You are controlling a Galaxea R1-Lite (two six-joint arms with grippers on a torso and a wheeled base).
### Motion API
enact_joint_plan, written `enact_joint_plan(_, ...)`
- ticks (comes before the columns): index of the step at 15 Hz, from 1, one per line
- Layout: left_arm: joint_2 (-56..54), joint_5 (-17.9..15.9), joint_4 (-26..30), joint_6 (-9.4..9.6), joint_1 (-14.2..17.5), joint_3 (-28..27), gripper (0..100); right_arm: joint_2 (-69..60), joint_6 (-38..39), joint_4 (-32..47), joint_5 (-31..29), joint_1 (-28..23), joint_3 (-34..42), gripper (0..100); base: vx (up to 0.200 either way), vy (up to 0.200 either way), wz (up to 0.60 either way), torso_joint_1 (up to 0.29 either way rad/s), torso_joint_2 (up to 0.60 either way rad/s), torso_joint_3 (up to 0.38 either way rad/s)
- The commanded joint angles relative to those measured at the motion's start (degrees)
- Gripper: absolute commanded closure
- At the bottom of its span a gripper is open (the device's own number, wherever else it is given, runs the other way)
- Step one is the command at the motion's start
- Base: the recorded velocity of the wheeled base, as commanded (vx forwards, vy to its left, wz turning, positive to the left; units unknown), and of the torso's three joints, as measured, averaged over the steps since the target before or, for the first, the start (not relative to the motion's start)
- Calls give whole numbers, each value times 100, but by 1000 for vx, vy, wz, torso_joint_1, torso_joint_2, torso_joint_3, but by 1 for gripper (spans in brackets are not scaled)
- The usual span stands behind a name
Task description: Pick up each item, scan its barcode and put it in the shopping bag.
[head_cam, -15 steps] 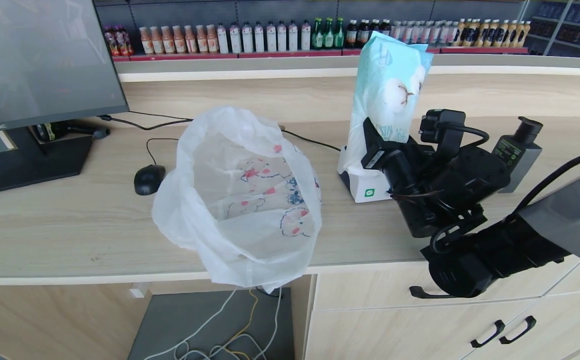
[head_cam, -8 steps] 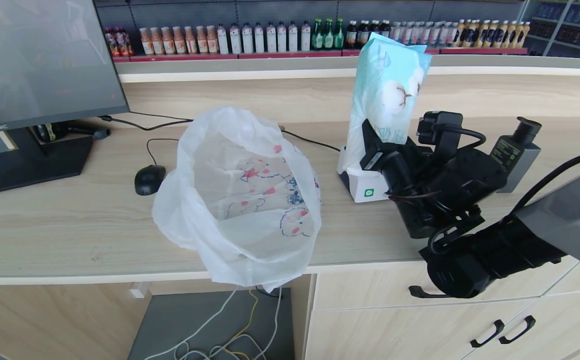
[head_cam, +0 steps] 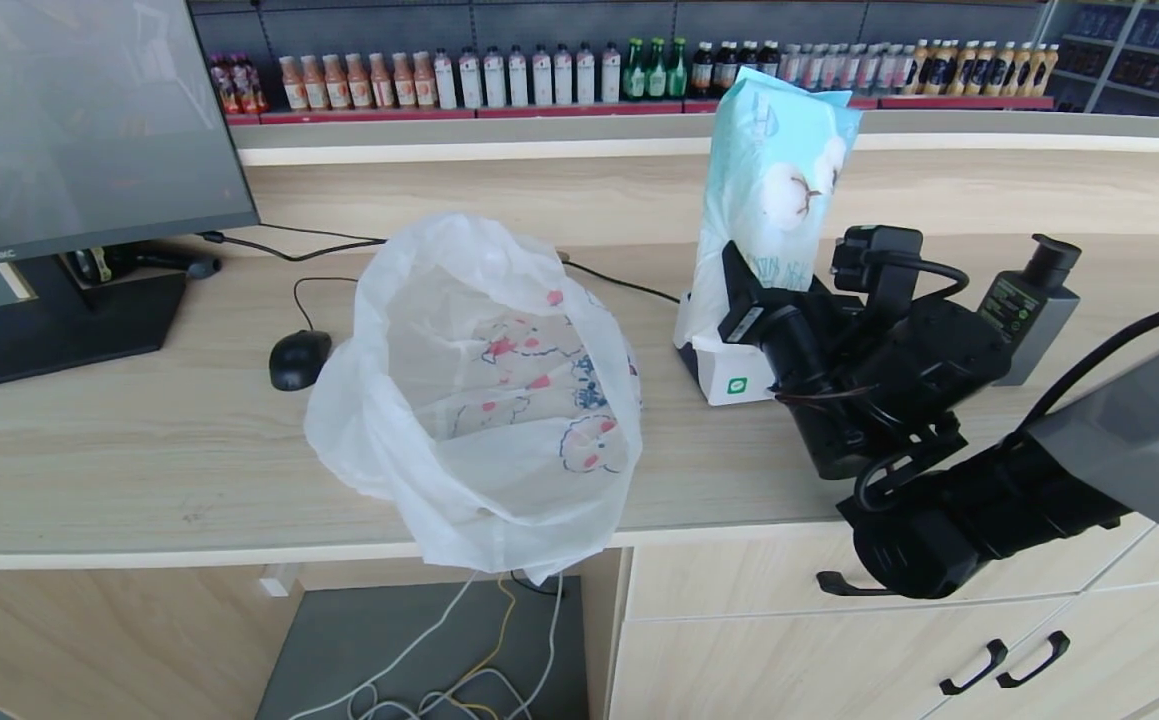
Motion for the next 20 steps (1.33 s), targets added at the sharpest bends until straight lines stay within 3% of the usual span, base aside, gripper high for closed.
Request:
enact_joint_plan(1, -2, 0, 0, -2, -4, 0, 0, 7, 2, 2, -6, 13, 14, 100, 0, 0, 0, 0, 0, 0)
enact_joint_plan(6, -2, 0, 0, -2, -4, 0, 0, -178, 54, 2, 3, 4, 102, 100, 0, 0, 0, 0, 0, 0)
enact_joint_plan(13, -2, 0, 0, -2, -4, 0, 0, -1259, 63, 2, 20, 39, 832, 100, 0, 0, 0, 0, 0, 0)
enact_joint_plan(16, -2, 0, 0, -2, -4, 0, 0, -1619, 37, 2, 20, 338, 1131, 100, 0, 0, 0, 0, 0, 0)
enact_joint_plan(18, -2, 0, 0, -2, 5, 0, 0, -1865, -16, 2, 20, 830, 1262, 100, 0, 0, 0, 0, 0, 0)
enact_joint_plan(20, -2, 0, 0, -2, 5, 0, 0, -2050, -51, 2, 29, 874, 1465, 100, 0, 0, 0, 0, 0, 0)
